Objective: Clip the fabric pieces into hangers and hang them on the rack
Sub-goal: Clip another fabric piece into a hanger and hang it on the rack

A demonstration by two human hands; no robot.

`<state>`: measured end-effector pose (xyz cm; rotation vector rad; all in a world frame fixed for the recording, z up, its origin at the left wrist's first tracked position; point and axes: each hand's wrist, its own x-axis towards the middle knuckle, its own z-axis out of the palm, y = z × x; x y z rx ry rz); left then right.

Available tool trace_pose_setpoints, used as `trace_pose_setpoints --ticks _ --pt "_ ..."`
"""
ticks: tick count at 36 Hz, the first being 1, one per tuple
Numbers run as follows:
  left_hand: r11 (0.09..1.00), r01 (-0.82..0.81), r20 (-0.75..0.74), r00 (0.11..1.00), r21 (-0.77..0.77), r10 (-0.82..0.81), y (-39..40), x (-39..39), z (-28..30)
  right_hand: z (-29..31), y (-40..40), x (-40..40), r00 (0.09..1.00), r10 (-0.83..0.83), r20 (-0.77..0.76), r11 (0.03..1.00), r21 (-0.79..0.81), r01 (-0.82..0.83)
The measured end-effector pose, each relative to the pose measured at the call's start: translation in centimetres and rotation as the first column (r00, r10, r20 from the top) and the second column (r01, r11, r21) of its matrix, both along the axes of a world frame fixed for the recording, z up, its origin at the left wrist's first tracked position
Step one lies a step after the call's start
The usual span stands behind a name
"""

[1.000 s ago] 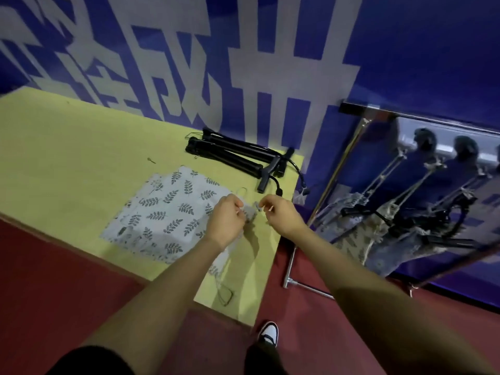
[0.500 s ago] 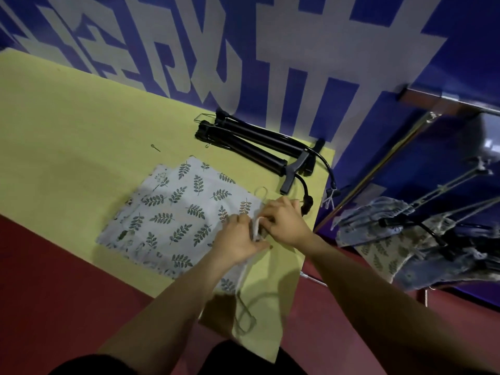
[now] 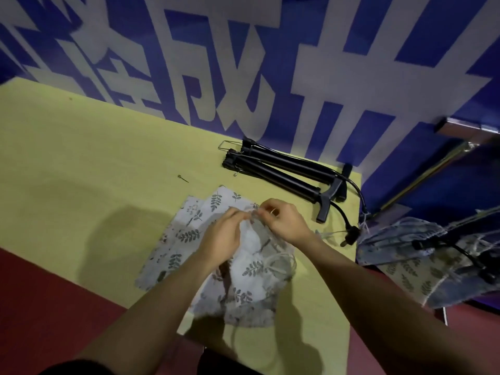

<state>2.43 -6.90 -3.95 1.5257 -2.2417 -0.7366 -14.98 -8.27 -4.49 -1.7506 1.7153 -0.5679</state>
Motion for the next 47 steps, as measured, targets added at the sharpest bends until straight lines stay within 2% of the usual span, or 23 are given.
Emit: trace_pose_setpoints --ticks 4,8,11,15,19,24,32,37,40,44,47 --pt "0.993 -0.105 0.046 0.994 0.062 0.103 -2.5 3.6 -0.1 0.6 -2.6 3.6 0.999 -0.053 0.012 0.997 -0.047 0.053" --pt "0.985 -0.160 0.097 0.983 0.062 0.153 -4.6 7.1 -0.4 0.2 -6.5 7.5 0.994 -0.096 -0.051 0.993 -0.075 0.092" --pt "0.974 -0.217 0.115 0.971 0.072 0.208 -6.2 9.7 -0.8 -0.8 -9.2 9.8 0.978 -0.127 -0.163 0.989 -0.096 0.112" --pt "0.972 -0.221 0.046 0.975 0.081 0.217 -8.4 11.8 -1.0 -2.5 -11.8 10.7 0.911 -0.184 -0.370 0.983 -0.070 0.170" --pt "0.968 -0.224 -0.024 0.973 0.114 0.228 -10.4 12.3 -0.9 -4.1 -13.6 9.6 0.855 -0.089 -0.510 0.996 -0.042 0.079" --pt "0.976 -0.172 -0.084 0.979 0.130 0.184 -11.9 11.9 -1.1 -5.8 -15.1 8.0 0.808 0.029 -0.589 0.997 -0.039 -0.065" --pt "0.974 -0.142 -0.117 0.980 0.177 0.164 -12.8 11.7 -2.0 -6.6 -16.2 7.3 0.800 -0.010 -0.600 0.982 -0.157 -0.106" --pt "0.975 -0.133 -0.132 0.979 0.181 0.158 -12.7 11.2 -1.9 -6.7 -16.2 7.6 0.781 0.019 -0.625 0.984 -0.125 -0.124" --pt "0.969 -0.136 -0.163 0.972 0.205 0.171 -12.5 10.8 -1.2 -6.2 -15.4 7.8 0.838 -0.042 -0.545 0.982 -0.176 -0.065" --pt "0.954 -0.106 -0.200 0.966 0.279 0.166 -11.7 10.0 0.2 -4.1 -13.5 8.1 0.937 -0.184 -0.296 0.955 -0.280 0.099" --pt "0.941 -0.081 -0.236 0.958 0.328 0.165 -10.8 8.9 1.8 -1.4 -11.6 8.6 0.984 -0.171 -0.044 0.968 -0.195 0.159"
